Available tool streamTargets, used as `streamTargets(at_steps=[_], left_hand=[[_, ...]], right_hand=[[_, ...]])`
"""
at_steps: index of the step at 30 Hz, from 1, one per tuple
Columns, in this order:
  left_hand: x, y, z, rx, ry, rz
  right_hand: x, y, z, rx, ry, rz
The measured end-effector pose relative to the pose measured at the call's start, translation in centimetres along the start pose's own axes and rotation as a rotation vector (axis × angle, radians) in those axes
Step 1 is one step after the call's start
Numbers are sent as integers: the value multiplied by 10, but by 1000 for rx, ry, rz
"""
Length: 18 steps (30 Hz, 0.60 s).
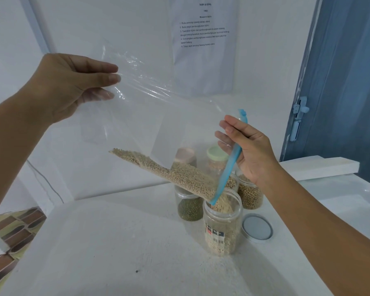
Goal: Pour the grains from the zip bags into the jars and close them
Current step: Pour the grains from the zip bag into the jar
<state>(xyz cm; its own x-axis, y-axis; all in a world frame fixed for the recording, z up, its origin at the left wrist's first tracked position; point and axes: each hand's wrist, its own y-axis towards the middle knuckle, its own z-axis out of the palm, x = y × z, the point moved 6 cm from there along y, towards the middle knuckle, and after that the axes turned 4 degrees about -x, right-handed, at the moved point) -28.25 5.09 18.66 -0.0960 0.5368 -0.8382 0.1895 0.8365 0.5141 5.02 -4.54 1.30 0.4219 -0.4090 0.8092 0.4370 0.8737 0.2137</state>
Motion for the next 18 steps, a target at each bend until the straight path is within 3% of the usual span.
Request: streamTargets(at_steps=[18], left_hand=[[-4,0,8,18,9,12]], right_hand=[[1,0,-8,-16,-8,9]])
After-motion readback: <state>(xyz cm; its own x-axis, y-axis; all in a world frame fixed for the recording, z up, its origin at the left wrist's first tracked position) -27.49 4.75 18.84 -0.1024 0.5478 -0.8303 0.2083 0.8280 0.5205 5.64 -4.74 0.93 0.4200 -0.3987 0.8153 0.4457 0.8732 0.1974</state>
